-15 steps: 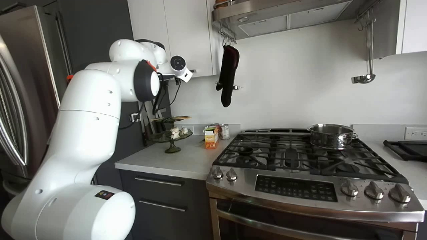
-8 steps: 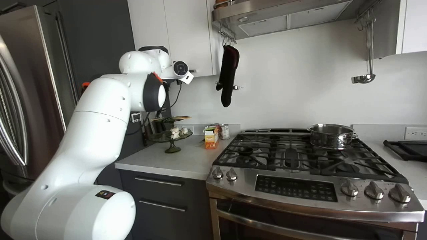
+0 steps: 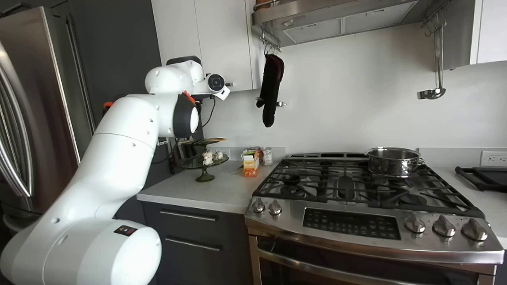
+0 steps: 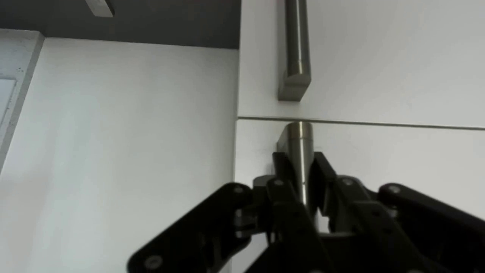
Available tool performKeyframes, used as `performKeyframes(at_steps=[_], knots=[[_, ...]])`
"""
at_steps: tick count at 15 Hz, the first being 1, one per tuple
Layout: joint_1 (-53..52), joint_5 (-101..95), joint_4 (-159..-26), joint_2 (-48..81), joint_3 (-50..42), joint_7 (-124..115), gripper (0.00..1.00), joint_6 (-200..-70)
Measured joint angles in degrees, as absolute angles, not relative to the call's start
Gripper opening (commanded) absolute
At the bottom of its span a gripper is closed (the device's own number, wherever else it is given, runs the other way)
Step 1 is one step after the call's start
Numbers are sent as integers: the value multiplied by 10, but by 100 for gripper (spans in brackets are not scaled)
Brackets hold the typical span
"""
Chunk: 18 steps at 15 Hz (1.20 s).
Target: Open the right door of the top drawer
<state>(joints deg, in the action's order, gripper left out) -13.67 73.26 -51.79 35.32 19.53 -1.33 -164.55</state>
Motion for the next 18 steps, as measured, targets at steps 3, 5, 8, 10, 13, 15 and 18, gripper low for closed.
performKeyframes(at_steps=[3,5,8,10,13,15,18], knots=[[-138,725,-519,352,192,-33,5,-1644],[-138,717,-528,345,188,-55,5,-1639],[-133,714,-562,320,183,-79,5,-1632],[-127,714,-598,292,182,-91,5,-1629],[-116,724,-663,243,183,-98,5,-1627],[-106,741,-708,208,186,-91,5,-1624],[-84,788,-776,152,191,-54,5,-1608]])
